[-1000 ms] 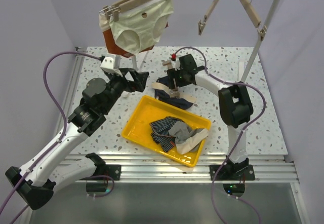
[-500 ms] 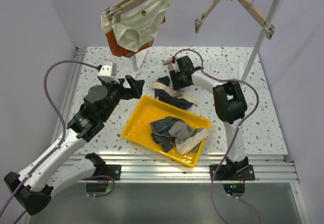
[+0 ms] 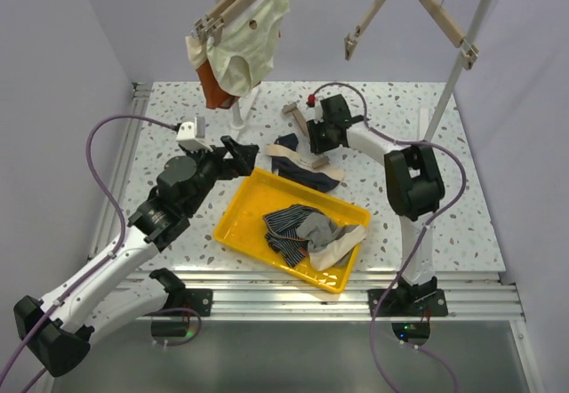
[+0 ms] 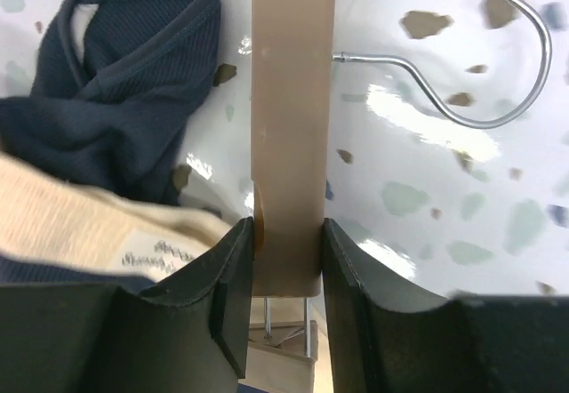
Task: Remove the underwear clipped to the hanger
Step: Pick up the hanger at the center of the board, then place the hanger at the clothesline.
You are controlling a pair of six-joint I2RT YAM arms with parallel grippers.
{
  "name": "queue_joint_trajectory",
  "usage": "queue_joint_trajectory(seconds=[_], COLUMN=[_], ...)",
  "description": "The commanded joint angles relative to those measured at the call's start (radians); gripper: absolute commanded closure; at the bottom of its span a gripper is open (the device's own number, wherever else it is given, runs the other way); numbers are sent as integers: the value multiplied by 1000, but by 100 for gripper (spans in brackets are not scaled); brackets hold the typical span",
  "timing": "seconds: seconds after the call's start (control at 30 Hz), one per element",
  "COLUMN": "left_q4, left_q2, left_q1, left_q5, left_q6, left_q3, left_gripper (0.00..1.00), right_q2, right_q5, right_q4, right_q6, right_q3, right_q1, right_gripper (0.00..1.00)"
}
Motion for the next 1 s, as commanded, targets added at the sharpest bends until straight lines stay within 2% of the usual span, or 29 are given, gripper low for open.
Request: queue_joint_trajectory(seconds=[0.0,0.17,0.27,0.3,0.5,0.63,0.97], left_q4=[195,413,590,678,907,993,1124], left_q2=[12,70,133,150,322,427,543], left_q1=[8,17,27,34,35,31,-17], left_q5=[24,83,139,153,257,322,328], left_q6=[-139,-309,-390,-405,-443,-464,-475], left_q3=[-82,-184,-237,-257,-251,-234,-184], left_gripper=[0,0,0,0,1,2,6], right_q2=[-199,-343,-443,-471,-727,-857,-1097], right_q5=[-62,-145,-192,-198,-255,-298,-288], right_q4=[94,108,85,82,91,100,125], right_q6=[-96,-202,-347,-372,-501,-520,-618], right_q3=[-33,-141,-210,-233,-428,-526,-683], right_q1=[-37,-75,-86,-86,-90,-75,-2], right_gripper=[97,100,100,100,100,100,100])
